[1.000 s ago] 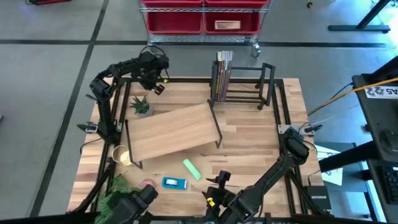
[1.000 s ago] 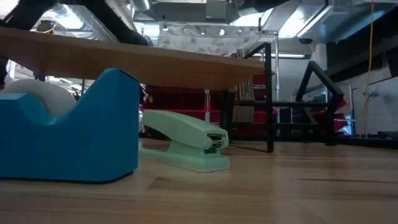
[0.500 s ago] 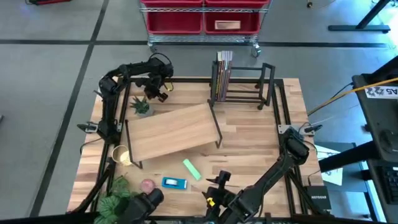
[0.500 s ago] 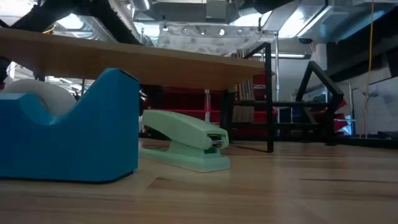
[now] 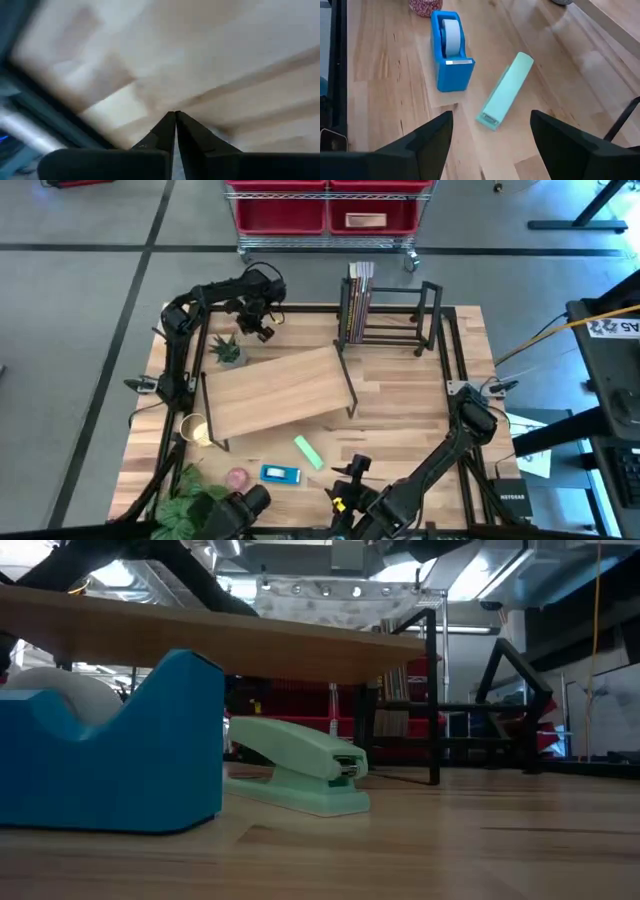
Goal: Stock shelves
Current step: Remove the gray plotted plant from under the shelf
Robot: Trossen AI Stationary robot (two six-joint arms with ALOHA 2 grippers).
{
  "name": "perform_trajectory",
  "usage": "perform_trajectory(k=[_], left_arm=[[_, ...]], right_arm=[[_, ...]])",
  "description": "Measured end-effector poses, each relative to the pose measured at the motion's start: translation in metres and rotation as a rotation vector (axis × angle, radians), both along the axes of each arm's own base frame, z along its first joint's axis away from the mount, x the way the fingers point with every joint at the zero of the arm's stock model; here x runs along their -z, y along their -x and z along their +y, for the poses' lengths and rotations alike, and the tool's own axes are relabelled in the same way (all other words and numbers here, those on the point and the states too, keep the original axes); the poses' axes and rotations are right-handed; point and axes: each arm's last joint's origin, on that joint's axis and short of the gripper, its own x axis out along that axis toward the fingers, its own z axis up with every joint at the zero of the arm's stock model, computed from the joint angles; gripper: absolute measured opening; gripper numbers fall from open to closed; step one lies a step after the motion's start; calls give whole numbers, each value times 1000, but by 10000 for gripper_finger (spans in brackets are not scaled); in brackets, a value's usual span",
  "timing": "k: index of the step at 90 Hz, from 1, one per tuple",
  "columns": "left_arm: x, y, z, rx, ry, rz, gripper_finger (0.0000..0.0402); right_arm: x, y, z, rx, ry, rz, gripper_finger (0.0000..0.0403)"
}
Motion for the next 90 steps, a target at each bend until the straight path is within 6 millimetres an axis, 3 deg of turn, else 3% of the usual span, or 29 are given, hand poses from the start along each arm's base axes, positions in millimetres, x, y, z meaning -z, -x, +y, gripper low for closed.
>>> perform_trajectory(k=[16, 61, 90], left_arm=[[-5, 17, 5, -14, -3, 138, 0], [20, 55, 8, -145, 120, 181, 0], [32, 57, 2, -173, 199, 113, 0]], right_arm=[[0, 0, 0, 0, -1, -1, 252], [2, 0, 0, 0, 3, 3, 252], [2, 0, 0, 0, 3, 3, 252]])
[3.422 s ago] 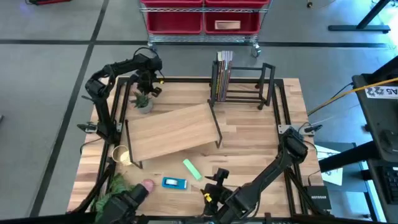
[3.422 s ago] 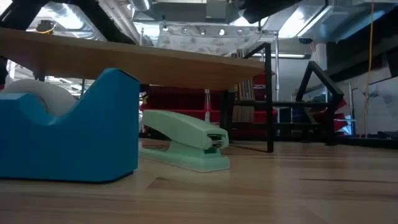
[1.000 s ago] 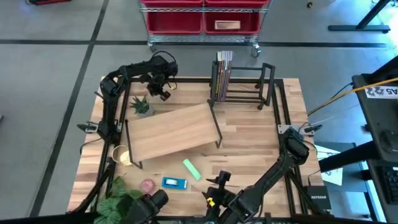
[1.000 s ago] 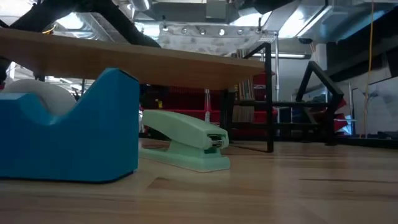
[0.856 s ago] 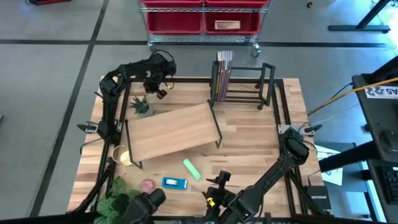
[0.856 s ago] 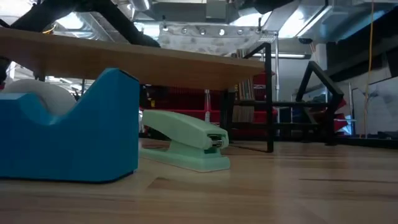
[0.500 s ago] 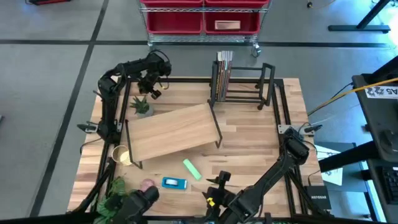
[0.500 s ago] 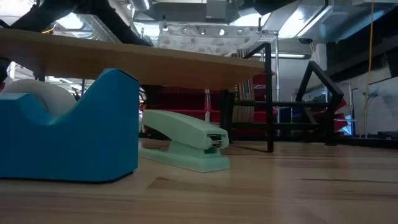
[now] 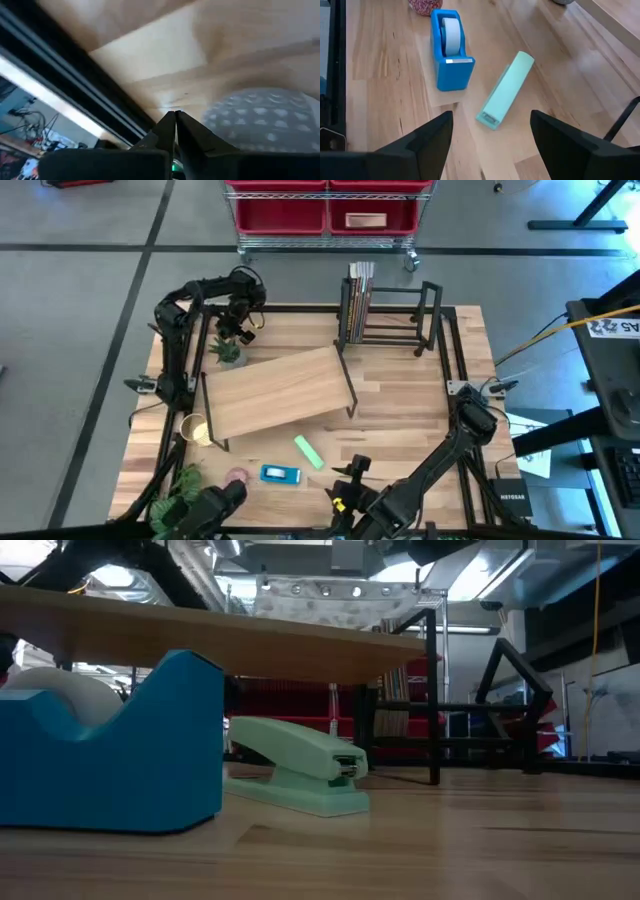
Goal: Stock shelves
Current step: Remove the gray plotted plant from under the shelf
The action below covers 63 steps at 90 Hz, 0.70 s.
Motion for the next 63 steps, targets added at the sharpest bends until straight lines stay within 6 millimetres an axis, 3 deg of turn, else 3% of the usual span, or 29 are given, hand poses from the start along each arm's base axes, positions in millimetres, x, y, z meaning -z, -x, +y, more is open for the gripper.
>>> perform_trajectory(k=[63], left_arm=[[-2, -9, -11, -34, 167, -145, 0]], right_arm=[[0, 0, 0, 0, 1, 1, 252]])
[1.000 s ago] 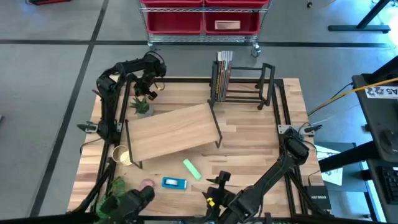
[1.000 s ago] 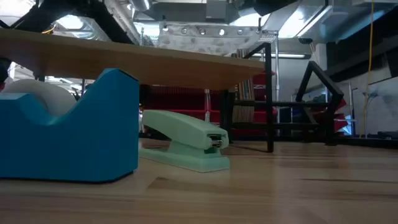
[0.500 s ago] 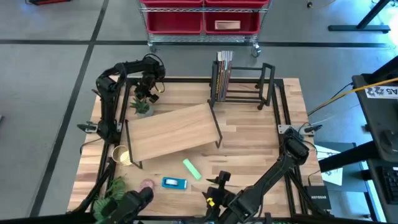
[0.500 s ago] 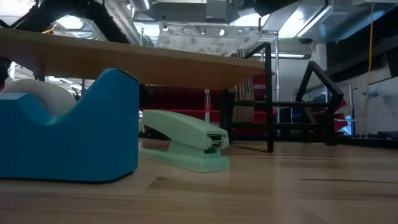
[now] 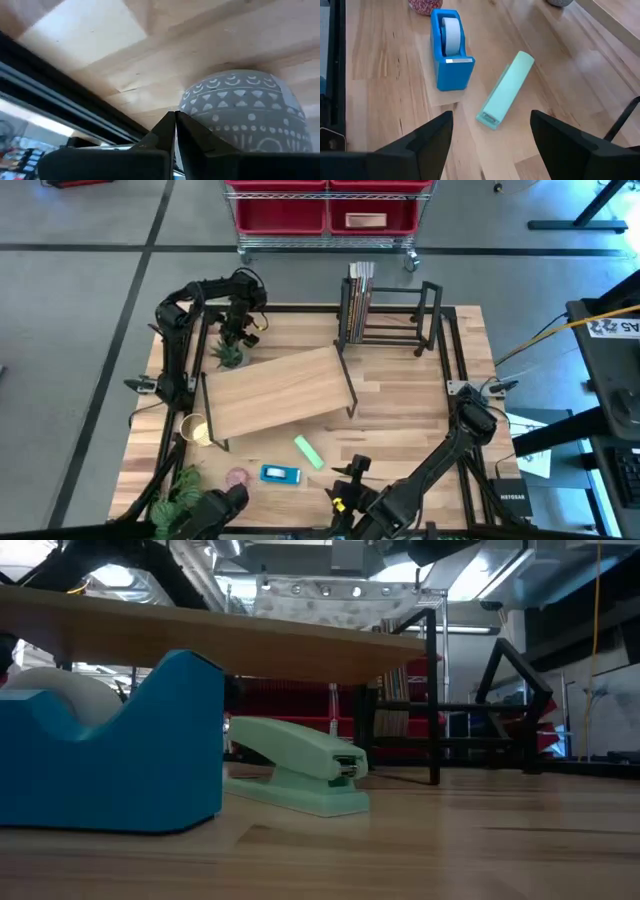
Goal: Stock shelves
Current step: Remove the gray plotted plant from under the shelf, then move the shelf to the top right
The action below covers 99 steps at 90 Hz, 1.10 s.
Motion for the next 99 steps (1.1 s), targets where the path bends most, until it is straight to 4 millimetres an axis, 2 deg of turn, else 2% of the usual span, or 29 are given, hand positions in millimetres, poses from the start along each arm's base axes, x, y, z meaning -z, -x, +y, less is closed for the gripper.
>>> perform_trajectory(k=[20, 36, 59, 70, 82, 99], left_arm=[[-1, -7, -7, 23, 72, -75, 0], [0, -9, -4, 96, 29, -72, 0], [-18, -25, 3, 196, -53, -113, 0], [-36, -35, 3, 230, -95, -154, 0], [-66, -46, -2, 305, -176, -238, 0], [-128, -56, -14, 382, -392, -353, 0]], right_arm=[[0, 0, 0, 0, 0, 0, 252], [0, 0, 0, 0, 1, 1, 252], [0, 0, 0, -3, 4, 3, 252], [0, 0, 0, -3, 5, 3, 252], [0, 0, 0, -2, 6, 2, 252], [-1, -1, -1, -3, 52, -22, 252]])
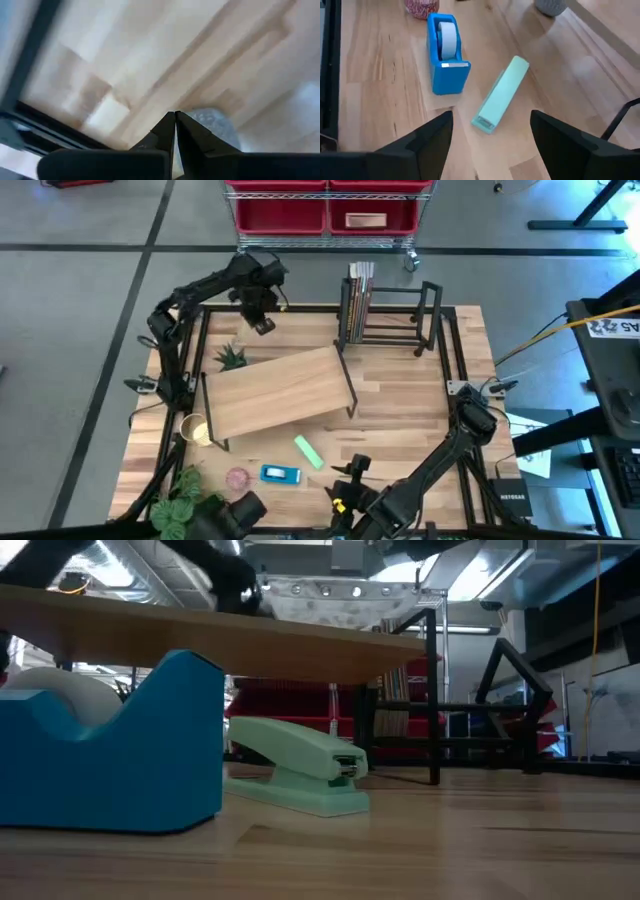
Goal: Stock shelves
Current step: Move the shelf to the top right
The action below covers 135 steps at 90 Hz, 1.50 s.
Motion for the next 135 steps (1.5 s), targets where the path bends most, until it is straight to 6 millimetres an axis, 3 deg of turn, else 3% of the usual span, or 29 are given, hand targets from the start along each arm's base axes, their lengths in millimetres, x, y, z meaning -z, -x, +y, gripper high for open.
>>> perform_trajectory(k=[9, 19, 36, 51, 59, 70, 87, 100, 114, 135], left_arm=[[-40, 0, -14, -18, -123, -108, 0], [-83, 7, -45, -65, -217, -240, 0], [-138, 30, -122, -109, -286, -450, 0], [-164, 58, -194, -92, -323, -571, 0], [-170, 70, -228, -70, -322, -624, 0], [-176, 82, -263, -43, -345, -728, 0], [-172, 88, -300, 35, -384, -801, 0], [-154, 86, -315, 100, -422, -766, 0], [-135, 83, -323, 133, -471, -722, 0], [-120, 80, -325, 155, -532, -679, 0]], right_arm=[[0, 0, 0, -28, 48, 11, 252], [-2, 0, -1, -77, 107, 39, 252], [-34, 6, -7, -152, 165, 28, 252], [-48, 4, -14, -228, 222, 61, 252], [-50, -13, -22, -293, 189, 71, 252], [-47, -53, -36, -498, 111, 40, 252], [-42, -99, -77, -506, 273, -33, 252], [-13, -118, -105, -414, 452, 92, 252], [2, -129, -127, -285, 592, 168, 252], [20, -143, -157, -243, 626, 237, 244]])
